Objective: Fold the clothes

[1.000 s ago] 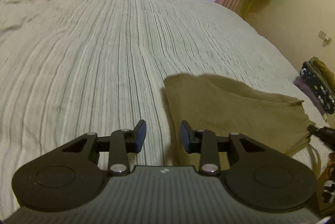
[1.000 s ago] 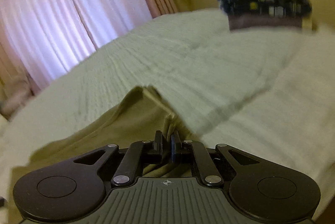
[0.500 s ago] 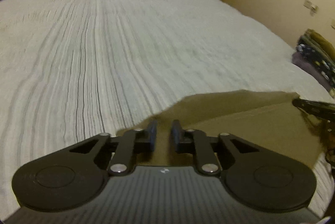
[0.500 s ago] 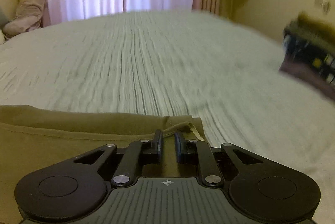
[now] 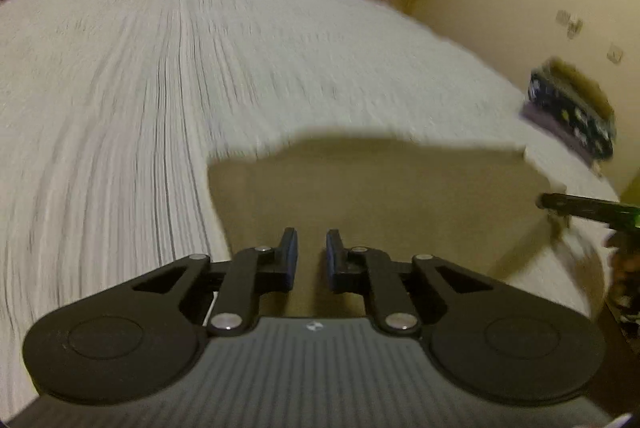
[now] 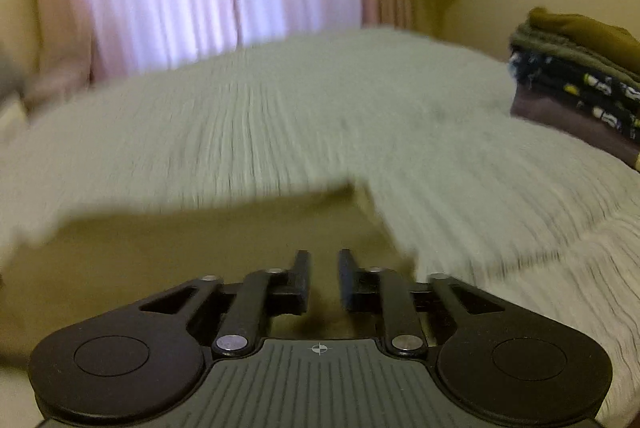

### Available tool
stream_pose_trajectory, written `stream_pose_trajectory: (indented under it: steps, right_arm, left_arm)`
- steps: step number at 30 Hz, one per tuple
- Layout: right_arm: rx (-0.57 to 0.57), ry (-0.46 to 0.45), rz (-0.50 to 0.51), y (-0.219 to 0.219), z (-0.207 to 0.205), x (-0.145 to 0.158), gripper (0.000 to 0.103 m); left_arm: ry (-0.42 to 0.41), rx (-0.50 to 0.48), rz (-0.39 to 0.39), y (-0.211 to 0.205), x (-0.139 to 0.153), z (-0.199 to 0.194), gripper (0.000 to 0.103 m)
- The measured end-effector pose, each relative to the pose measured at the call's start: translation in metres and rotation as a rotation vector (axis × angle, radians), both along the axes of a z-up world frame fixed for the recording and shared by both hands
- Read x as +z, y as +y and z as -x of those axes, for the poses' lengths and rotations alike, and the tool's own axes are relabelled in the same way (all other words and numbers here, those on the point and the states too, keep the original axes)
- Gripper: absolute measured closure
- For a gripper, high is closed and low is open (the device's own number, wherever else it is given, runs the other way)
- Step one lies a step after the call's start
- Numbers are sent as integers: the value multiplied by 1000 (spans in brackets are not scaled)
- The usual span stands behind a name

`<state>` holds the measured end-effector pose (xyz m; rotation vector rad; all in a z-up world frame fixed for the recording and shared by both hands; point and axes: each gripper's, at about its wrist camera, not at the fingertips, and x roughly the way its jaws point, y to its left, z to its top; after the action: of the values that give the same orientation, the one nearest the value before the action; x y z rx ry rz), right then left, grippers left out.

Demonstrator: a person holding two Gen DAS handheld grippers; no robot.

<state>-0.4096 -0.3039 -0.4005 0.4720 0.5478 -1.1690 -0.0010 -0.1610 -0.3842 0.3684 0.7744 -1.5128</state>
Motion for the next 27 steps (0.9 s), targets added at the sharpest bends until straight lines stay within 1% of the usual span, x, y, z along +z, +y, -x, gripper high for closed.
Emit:
stream_pose_trajectory:
  steps: [1,2,4,6,7,8,10,12,14,16,17,18,19,20,23,25,26,27]
  right_arm:
    - [11,29,-17,4,-2,-9,66]
    - [7,23,-13,8,-1,-11,66]
    - [-9,29,1,17,-3,1,66]
    - [-6,1,52,27,-1,11,66]
    - [-3,-11,73,31,-1,15,66]
    - [1,-6,63,30,-1,13,66]
    - [-11,10,0,24,-1,2,66]
    - [-32,13,-57,22,1,-6,66]
    - [-37,14,-58,37,0,8,66]
    - [-22,-19,-56,55,2,20,65]
    - [-12,-30,-61,65,2,23,63]
    - [-8,-32,-68,73,2,25,56]
    - [-16,-25,-73,78,2,25,36]
    - [-23,-18,-76,83,3,25,30]
    - [-23,-21,-87,107,4,26,30]
    - [-14,-30,-90,121,5,31,30]
    - [-8,-26,-89,128,4,33,30]
    - [-1,-13,-89,134,3,35,30]
  left_arm:
    - [12,24,-11,5,-3,-1,93]
    - [24,47,-23,11,-7,-1,93]
    - [39,76,0,21,-1,-1,93]
    - [23,82,14,27,3,2,92]
    - [2,74,3,26,1,5,92]
    - [-16,76,-21,23,-3,7,92]
    - [-31,96,-61,20,-8,11,93]
    - [-25,113,-59,30,0,14,92]
    - [-31,125,-65,39,9,20,91]
    - [-27,134,-74,48,16,26,91]
    - [-25,137,-75,53,20,29,90]
    - [-22,140,-78,58,23,32,87]
    - [-18,144,-80,64,25,36,86]
    - [-17,147,-81,71,28,40,85]
    - [-27,150,-88,93,36,52,84]
    - [-42,160,-90,103,41,55,80]
    - [-50,165,-92,107,43,56,77]
    - [-59,170,-93,110,45,57,77]
